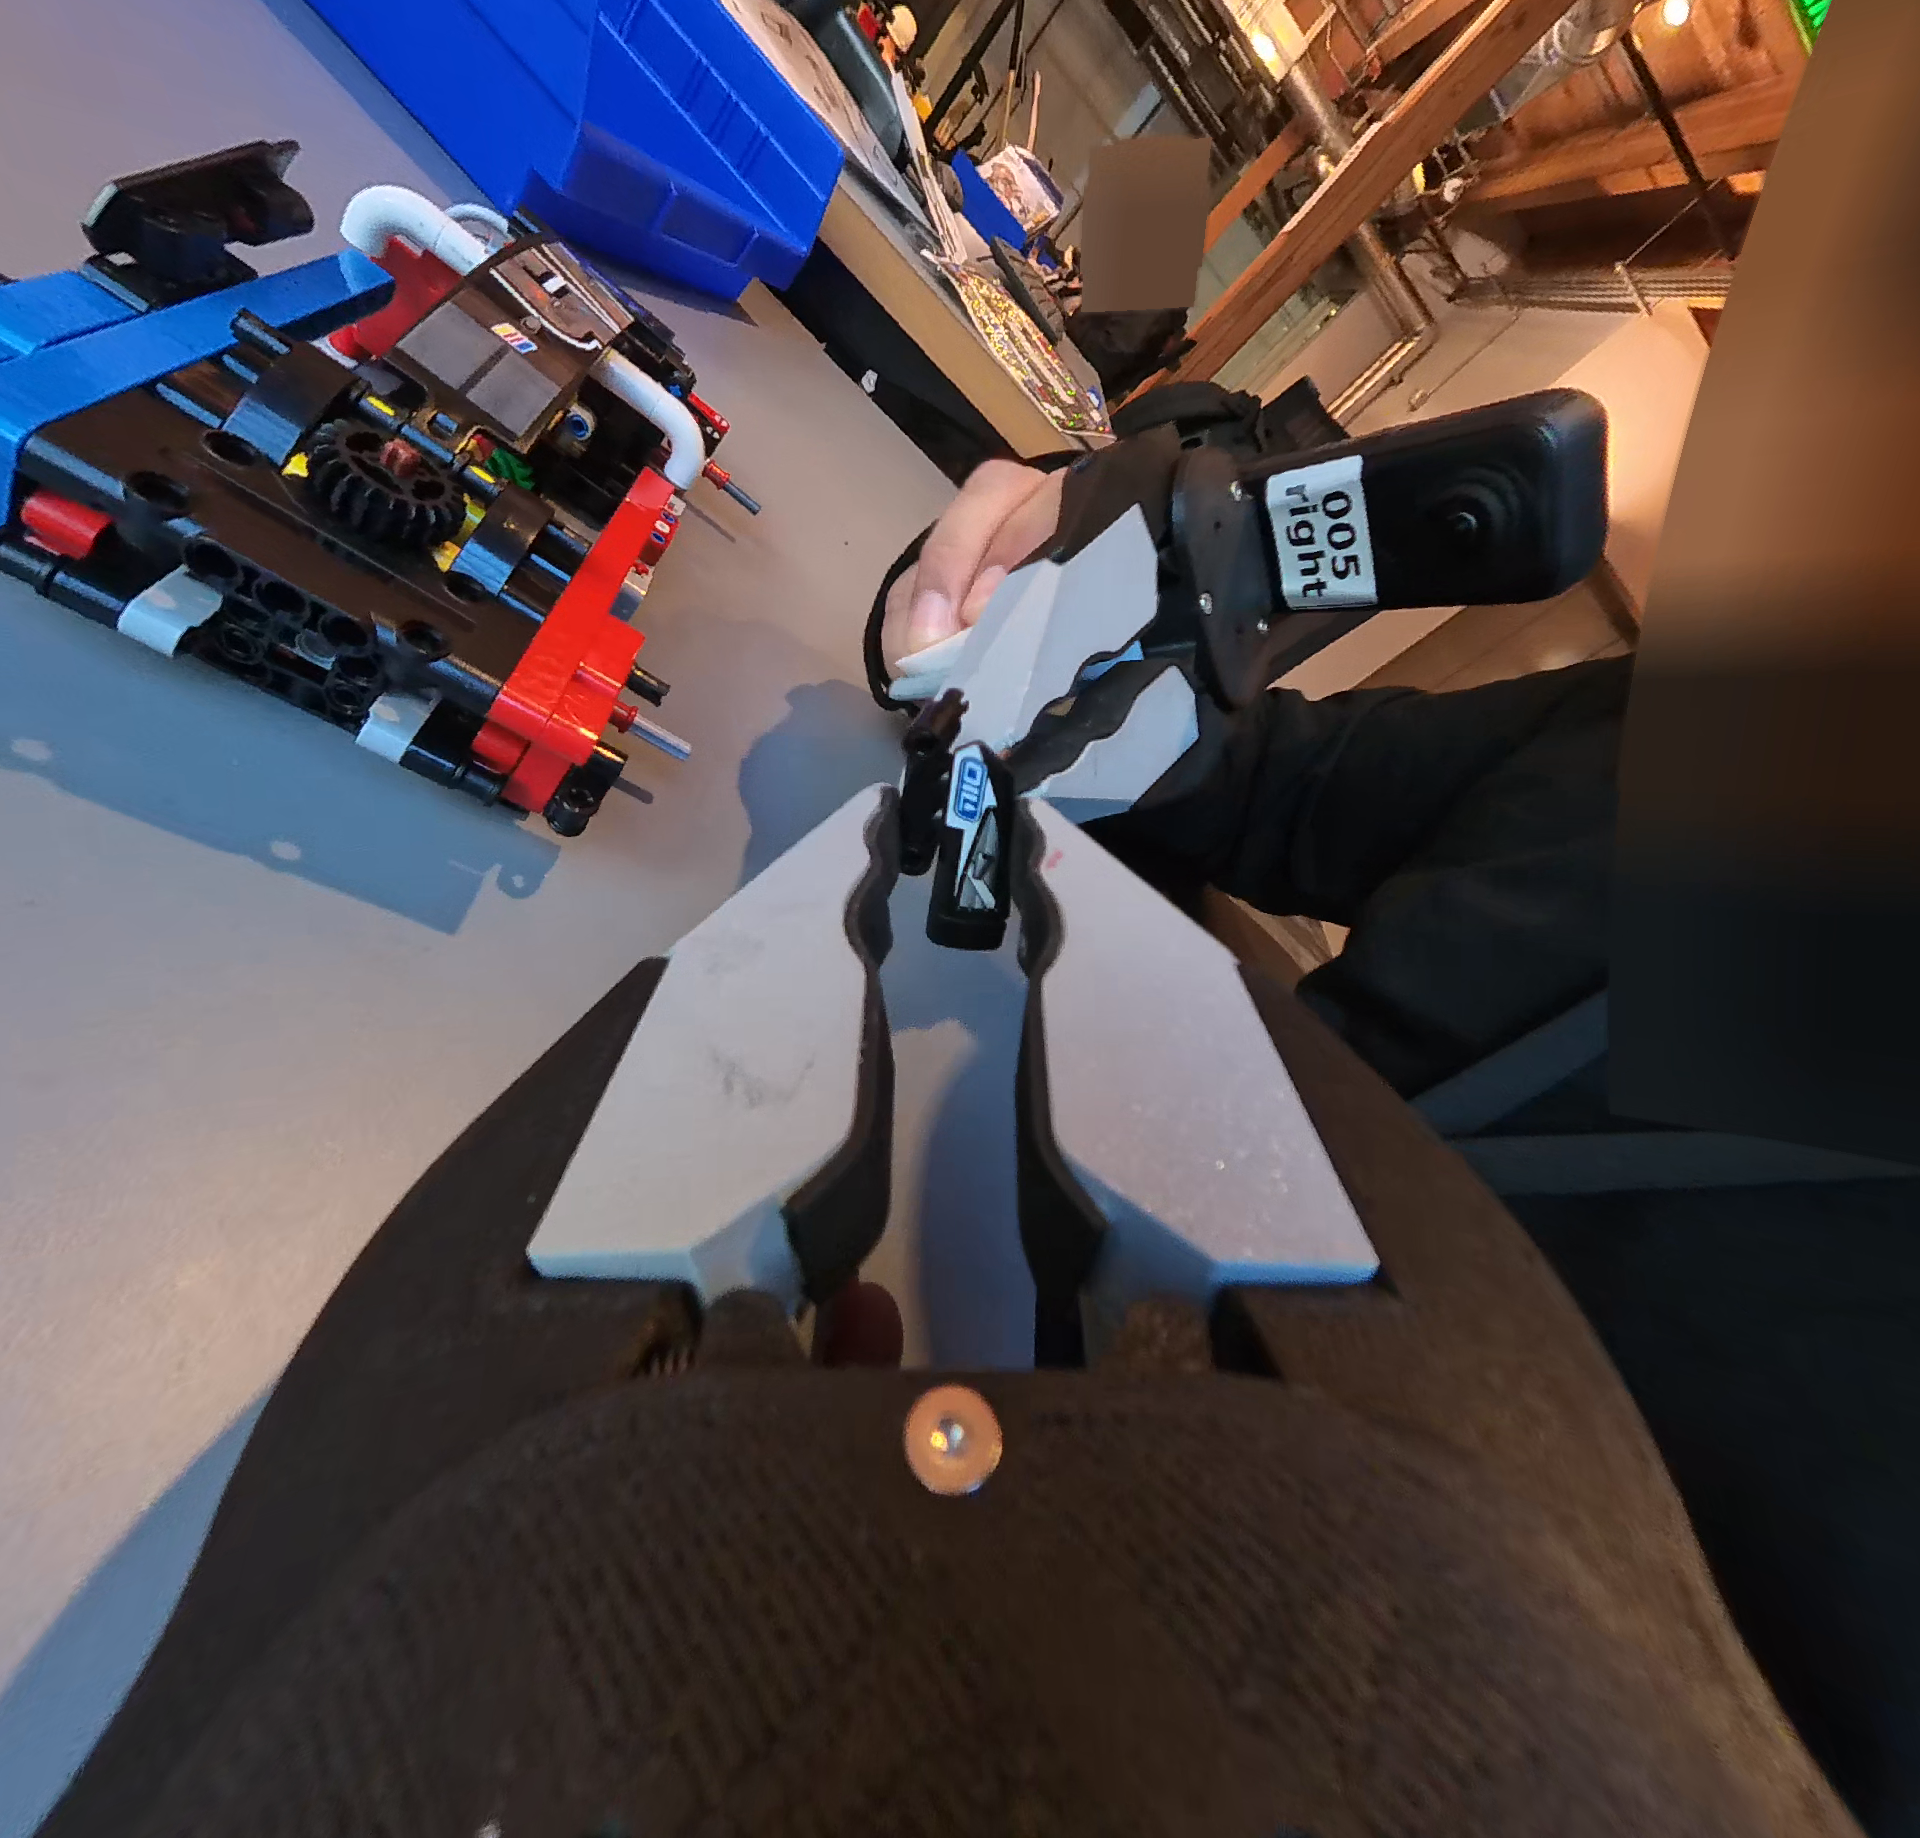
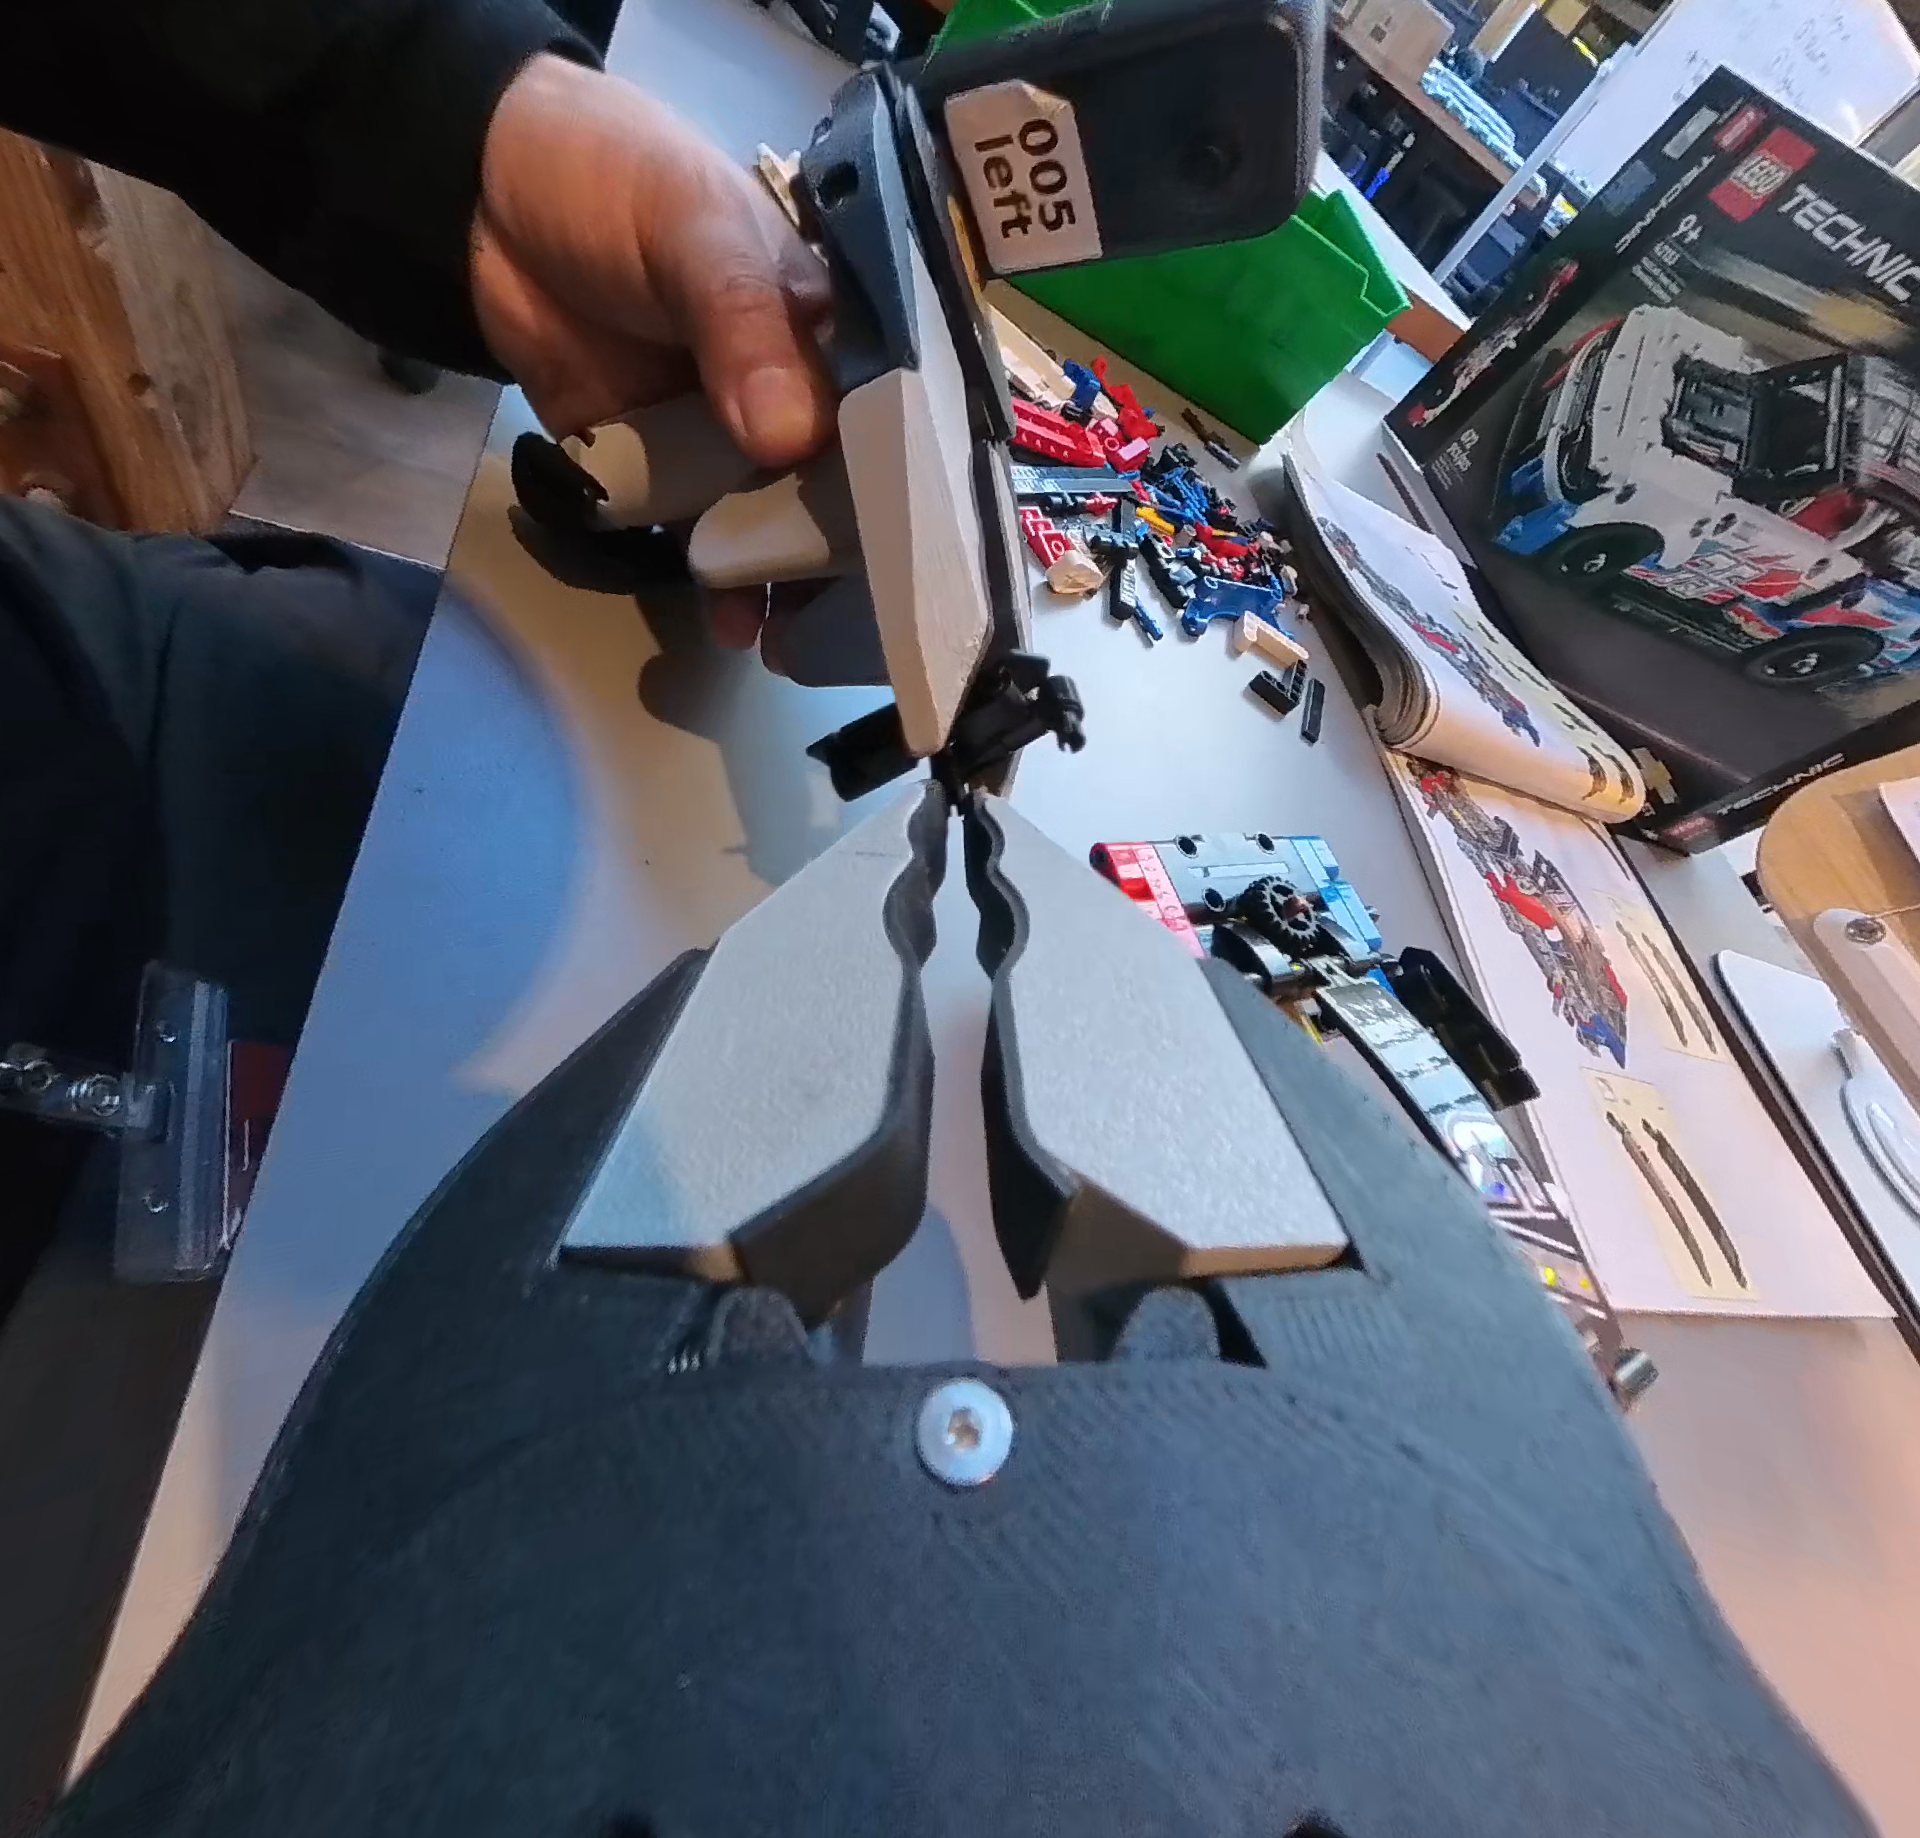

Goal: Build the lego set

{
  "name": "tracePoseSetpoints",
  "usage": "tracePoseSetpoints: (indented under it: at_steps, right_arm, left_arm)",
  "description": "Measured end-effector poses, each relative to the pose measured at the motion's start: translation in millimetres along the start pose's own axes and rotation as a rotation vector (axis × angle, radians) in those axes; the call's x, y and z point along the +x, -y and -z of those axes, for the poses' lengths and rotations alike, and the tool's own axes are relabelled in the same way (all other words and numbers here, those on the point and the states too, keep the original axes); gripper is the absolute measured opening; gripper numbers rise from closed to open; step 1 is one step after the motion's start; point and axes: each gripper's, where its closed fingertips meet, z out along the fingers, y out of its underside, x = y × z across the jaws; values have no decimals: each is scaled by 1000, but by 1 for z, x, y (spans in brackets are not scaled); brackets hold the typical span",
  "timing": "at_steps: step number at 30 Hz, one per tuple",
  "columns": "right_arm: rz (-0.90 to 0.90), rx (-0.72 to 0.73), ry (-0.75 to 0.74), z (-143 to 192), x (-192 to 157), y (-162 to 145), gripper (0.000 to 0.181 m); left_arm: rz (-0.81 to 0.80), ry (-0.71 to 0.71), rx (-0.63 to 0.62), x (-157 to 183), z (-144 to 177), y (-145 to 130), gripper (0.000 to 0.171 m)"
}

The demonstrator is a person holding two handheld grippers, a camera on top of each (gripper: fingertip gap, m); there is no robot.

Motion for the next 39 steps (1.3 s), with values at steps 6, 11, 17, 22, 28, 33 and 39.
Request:
tracePoseSetpoints:
  at_steps: [6,11,17,22,28,33,39]
  right_arm:
    - [14,-28,0,1,-1,-1,1]
    - [5,-48,10,0,-4,-3,1]
    - [-38,-48,28,-1,-5,-2,0]
    - [-77,-40,47,-1,-7,-1,0]
    - [-93,-43,52,-1,-8,-1,1]
    - [-103,-44,57,-2,-8,-2,0]
    - [-159,-4,81,-9,-4,-4,0]
  left_arm:
    - [-35,33,25,1,-2,0,18]
    - [-44,56,31,0,-1,-3,18]
    - [-87,76,28,1,0,-3,18]
    - [-118,89,30,2,1,-3,18]
    - [-112,90,29,2,1,-3,18]
    - [-104,93,32,0,0,-3,19]
    - [-47,110,38,-8,4,-1,18]
